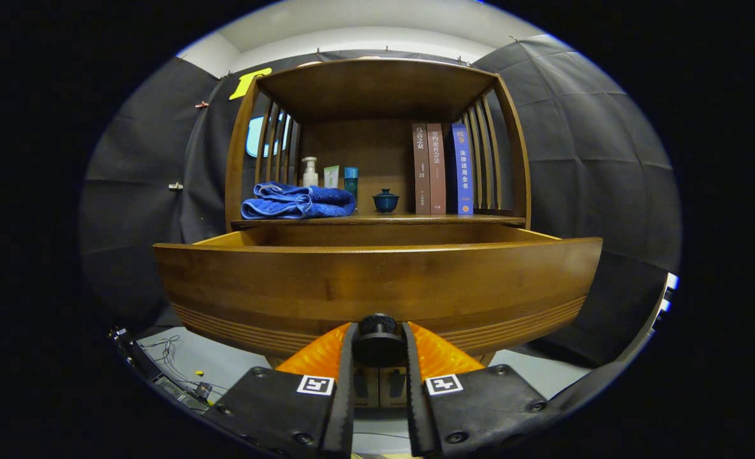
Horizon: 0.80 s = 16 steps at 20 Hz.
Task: Pull open the drawer, take out the items inside it, and place them on the countertop above the cabinet.
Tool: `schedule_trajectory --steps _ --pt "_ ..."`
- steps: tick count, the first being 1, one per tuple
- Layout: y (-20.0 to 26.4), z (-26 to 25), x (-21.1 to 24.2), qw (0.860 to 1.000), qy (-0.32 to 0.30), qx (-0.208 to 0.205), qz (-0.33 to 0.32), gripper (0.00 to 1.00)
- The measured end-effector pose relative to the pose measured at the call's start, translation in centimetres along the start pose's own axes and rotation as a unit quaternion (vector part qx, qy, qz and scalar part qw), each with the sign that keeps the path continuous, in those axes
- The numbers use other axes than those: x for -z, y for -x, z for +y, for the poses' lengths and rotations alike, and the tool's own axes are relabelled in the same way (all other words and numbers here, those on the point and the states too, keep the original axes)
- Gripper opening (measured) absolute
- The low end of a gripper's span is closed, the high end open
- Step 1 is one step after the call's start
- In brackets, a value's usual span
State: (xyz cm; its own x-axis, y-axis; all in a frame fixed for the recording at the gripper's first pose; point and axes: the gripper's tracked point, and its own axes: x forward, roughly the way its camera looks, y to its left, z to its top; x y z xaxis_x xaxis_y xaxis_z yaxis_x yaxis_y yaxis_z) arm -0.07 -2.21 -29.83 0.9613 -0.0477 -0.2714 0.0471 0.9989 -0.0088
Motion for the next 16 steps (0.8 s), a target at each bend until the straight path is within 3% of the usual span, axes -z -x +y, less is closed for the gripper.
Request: schedule_trajectory --steps 5,12,16 --pt "2.3 1.4 -3.9 0.999 0.015 -0.025 -0.036 0.97" --pt "5.4 0.4 -14.4 0.997 0.002 -0.049 -0.055 0.98" --pt "3.3 -1.4 -16.8 0.999 -0.025 -0.012 0.031 0.98"
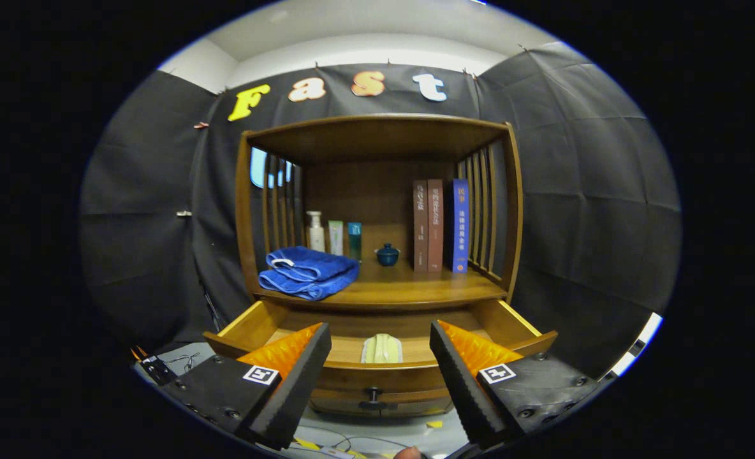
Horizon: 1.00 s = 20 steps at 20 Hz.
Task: Pull open the drawer, take out the items inside it, and place them on the countertop above the cabinet.
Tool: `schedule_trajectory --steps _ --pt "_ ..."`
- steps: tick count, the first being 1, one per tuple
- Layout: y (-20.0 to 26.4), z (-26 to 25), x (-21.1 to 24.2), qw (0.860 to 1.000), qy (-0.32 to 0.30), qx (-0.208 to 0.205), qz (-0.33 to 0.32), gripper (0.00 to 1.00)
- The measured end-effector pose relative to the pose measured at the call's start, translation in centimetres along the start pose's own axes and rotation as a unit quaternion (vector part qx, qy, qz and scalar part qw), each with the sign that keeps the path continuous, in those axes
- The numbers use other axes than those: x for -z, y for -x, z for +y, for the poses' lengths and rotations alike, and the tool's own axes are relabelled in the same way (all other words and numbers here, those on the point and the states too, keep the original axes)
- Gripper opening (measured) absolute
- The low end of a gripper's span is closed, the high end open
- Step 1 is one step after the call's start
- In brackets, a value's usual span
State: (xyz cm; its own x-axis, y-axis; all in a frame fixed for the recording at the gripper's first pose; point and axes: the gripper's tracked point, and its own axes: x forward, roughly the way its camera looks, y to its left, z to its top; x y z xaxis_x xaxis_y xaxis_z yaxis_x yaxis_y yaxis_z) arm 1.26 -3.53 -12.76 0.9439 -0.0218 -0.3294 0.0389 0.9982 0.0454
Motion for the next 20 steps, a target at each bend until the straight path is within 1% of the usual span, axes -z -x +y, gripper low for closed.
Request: schedule_trajectory --steps 4,5,7,9,10,16,18,20 --pt "-3.3 0.3 0.2 0.994 -0.011 -0.012 0.106 0.98" --pt "-4.1 0.2 0.9 0.989 -0.003 -0.012 0.145 0.98" --pt "-5.8 0.8 2.1 0.979 0.002 -0.026 0.203 0.98" --pt "-8.8 1.0 2.7 0.973 -0.009 -0.024 0.227 0.98" --pt "-10.1 0.8 3.6 0.969 -0.004 -0.021 0.246 0.98" --pt "-15.3 0.2 10.3 0.938 -0.011 0.003 0.348 0.97" --pt "-16.4 0.4 12.0 0.930 -0.014 0.005 0.367 0.93" --pt "-17.3 0.9 13.5 0.924 -0.019 0.000 0.382 0.85"
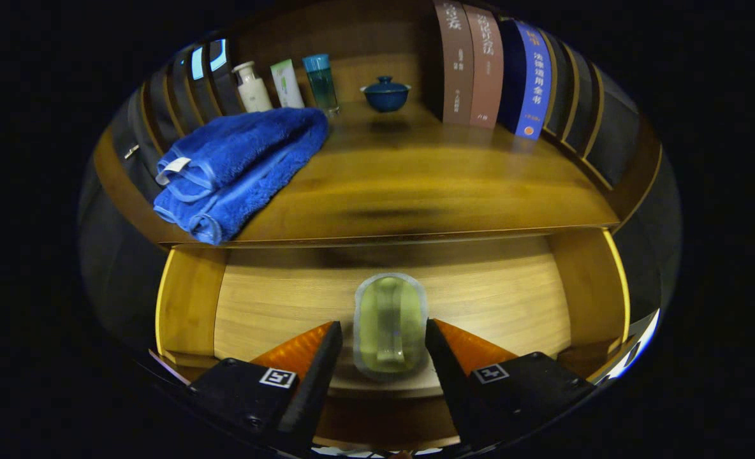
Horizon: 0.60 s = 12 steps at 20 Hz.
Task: Pull open the drawer, take out the items inside it, and place them on the countertop above the cabinet.
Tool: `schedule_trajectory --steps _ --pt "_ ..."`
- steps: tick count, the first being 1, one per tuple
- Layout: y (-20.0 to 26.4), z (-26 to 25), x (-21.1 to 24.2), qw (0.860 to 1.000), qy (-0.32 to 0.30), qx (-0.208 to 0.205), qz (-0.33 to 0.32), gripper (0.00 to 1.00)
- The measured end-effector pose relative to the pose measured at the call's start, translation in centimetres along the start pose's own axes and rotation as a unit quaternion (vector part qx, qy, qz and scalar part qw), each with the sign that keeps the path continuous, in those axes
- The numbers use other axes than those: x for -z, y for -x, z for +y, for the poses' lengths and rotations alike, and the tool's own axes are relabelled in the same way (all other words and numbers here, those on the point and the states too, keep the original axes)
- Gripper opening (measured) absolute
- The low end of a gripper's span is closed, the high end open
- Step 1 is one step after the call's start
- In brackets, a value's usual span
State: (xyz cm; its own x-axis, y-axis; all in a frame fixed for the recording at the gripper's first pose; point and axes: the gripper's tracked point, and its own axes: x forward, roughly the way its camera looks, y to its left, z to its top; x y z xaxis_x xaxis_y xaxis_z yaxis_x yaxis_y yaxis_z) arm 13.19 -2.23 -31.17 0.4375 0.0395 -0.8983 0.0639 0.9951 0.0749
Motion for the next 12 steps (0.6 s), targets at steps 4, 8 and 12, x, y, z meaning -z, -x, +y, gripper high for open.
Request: schedule_trajectory --steps 4,8,12 --pt "-2.0 -0.9 0.5 0.999 0.016 0.033 0.010 0.52" --pt "-2.4 -1.3 0.3 0.999 0.000 0.041 -0.009 0.26" --pt "-1.7 -1.5 0.0 0.999 0.004 0.030 -0.011 0.26"
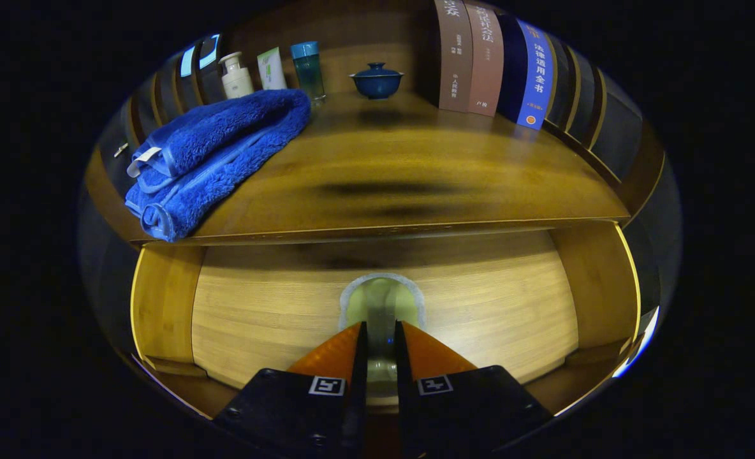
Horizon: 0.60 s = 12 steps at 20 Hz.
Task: Pull open the drawer, take out the items inside it, and place them on the countertop above the cabinet.
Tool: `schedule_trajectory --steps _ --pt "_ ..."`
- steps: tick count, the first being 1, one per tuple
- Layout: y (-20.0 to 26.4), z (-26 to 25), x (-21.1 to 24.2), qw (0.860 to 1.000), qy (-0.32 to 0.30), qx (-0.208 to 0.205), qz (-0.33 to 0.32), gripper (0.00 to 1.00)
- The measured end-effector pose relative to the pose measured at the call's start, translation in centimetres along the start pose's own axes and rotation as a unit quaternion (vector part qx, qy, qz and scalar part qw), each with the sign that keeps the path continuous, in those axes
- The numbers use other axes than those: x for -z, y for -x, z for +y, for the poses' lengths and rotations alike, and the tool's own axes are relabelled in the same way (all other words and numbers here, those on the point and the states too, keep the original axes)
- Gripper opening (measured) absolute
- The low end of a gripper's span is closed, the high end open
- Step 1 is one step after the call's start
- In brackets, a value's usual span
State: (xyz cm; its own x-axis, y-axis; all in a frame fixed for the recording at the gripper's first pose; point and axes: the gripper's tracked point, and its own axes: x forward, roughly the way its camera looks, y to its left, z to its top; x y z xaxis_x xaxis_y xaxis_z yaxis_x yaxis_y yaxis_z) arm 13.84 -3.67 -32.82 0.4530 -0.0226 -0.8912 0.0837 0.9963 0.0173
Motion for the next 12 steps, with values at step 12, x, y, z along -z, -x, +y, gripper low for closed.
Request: schedule_trajectory --steps 12 --pt "10.4 0.0 -2.9 0.998 -0.021 -0.033 -0.055 0.26"
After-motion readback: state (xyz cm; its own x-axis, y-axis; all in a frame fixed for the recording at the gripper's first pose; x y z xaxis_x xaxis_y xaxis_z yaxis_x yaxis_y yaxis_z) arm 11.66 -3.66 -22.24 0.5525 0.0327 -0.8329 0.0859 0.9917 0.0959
